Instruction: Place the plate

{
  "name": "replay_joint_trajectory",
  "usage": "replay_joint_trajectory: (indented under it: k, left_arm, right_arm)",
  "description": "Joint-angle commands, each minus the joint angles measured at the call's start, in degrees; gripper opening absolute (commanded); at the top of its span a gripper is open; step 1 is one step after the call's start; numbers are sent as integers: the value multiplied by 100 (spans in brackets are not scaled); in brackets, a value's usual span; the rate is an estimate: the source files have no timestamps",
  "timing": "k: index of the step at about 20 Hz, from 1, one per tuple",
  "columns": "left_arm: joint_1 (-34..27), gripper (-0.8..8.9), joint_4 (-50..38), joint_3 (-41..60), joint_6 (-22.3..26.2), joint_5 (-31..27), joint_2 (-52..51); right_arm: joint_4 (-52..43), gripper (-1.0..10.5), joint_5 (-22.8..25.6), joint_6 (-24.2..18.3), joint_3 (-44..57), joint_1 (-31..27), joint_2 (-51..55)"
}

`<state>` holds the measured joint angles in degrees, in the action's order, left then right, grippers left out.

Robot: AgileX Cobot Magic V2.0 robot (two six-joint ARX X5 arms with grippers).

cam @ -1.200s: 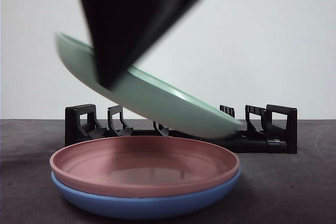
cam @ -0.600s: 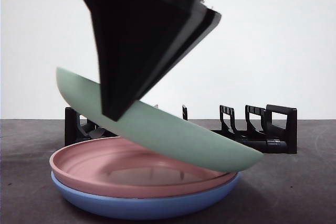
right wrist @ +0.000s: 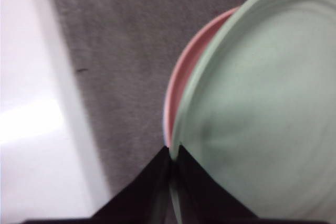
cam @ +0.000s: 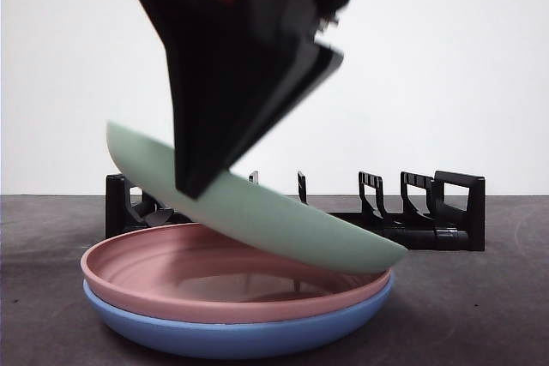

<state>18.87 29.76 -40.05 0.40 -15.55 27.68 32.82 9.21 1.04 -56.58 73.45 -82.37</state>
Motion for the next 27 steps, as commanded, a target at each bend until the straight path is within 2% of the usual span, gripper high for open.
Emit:
replay_joint_trajectory:
  k: [1, 5, 13, 18, 27]
  left_arm:
    - [4, 340, -59, -87, -28, -22, 9]
    - [4, 340, -61, -87, -26, -20, 11]
    - [4, 340, -61, -87, -26, -22, 9]
    - [4, 340, -59, -87, -28, -22, 9]
    - [4, 340, -57, -87, -146, -20, 9]
  right_arm:
    - [-66, 14, -205, -313, -52, -52, -273]
    - [-216, 14, -487, -470, -52, -127, -457]
    - [-459, 15, -743, -474, -52, -127, -540]
    - [-393, 186, -986, -468, -52, -122, -540]
    - [-308, 228, -984, -254, -304, -109, -472]
